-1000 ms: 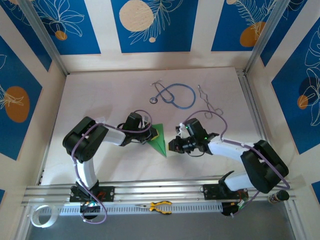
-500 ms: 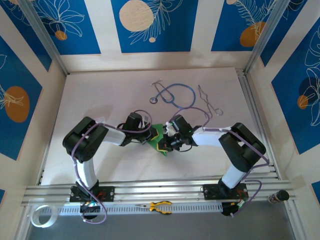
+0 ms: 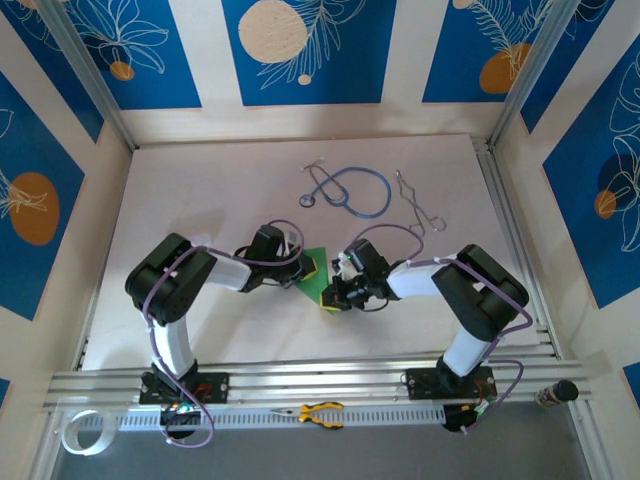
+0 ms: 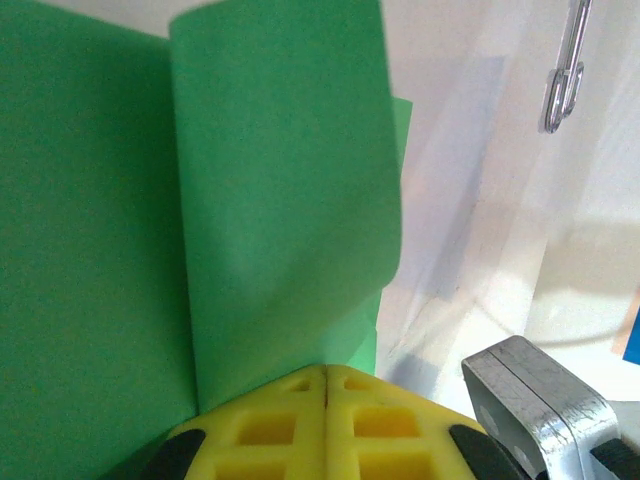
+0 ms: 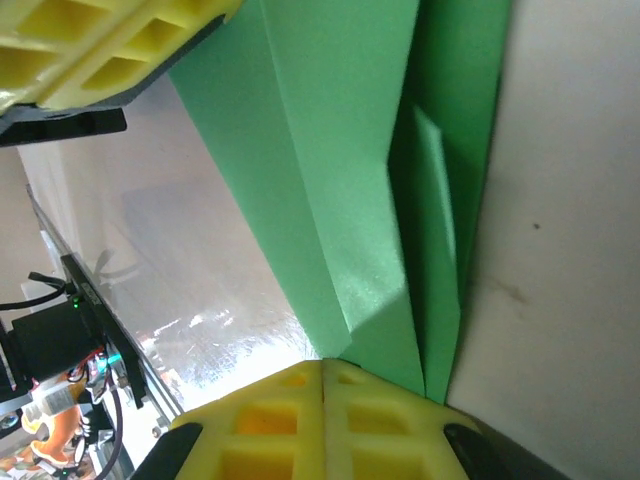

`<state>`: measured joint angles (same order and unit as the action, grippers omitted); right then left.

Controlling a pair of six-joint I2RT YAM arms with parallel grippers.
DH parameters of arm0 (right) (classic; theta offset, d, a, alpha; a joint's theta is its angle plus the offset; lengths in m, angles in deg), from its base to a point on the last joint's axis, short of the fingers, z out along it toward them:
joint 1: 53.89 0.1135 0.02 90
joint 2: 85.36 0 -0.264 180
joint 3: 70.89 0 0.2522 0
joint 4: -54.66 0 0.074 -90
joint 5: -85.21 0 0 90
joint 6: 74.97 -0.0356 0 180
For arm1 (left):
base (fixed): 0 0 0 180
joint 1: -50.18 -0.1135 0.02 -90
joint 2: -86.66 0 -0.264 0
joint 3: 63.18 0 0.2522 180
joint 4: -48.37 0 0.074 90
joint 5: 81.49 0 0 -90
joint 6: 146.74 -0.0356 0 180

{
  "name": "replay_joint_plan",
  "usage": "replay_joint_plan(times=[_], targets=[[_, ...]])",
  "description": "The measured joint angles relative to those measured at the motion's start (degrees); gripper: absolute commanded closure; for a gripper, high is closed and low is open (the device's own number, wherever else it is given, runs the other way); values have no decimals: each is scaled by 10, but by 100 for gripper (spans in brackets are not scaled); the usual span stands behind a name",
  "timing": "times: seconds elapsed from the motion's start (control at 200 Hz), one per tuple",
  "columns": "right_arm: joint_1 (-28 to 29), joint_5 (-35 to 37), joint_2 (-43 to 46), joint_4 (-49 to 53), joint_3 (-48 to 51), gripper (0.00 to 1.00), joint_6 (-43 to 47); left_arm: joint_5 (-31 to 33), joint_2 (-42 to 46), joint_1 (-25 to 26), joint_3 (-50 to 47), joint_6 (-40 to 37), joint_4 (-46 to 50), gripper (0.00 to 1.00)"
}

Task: Fold a paper plane with a square sheet of paper (pick it up from the middle)
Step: Fourth fold the wing at the center of the table.

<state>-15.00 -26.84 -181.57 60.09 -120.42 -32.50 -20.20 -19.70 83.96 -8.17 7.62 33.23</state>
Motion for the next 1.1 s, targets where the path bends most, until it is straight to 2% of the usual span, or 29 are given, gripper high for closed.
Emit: replay_joint_plan(times=[0.355,0.685,0.925,1.1], targets=[[-3,-5,29,-58,57,97,-12,0,0,0,0,0,0,100],[-2,-4,79,-46,103,97,-16,2,0,1,-3,1,-4,100],[-25,-4,152,23,91,97,-12,27,11,2,-22,17,-22,100],[-40,-14,138,37,33,97,-2,58,23,6,-40,33,-35,100]])
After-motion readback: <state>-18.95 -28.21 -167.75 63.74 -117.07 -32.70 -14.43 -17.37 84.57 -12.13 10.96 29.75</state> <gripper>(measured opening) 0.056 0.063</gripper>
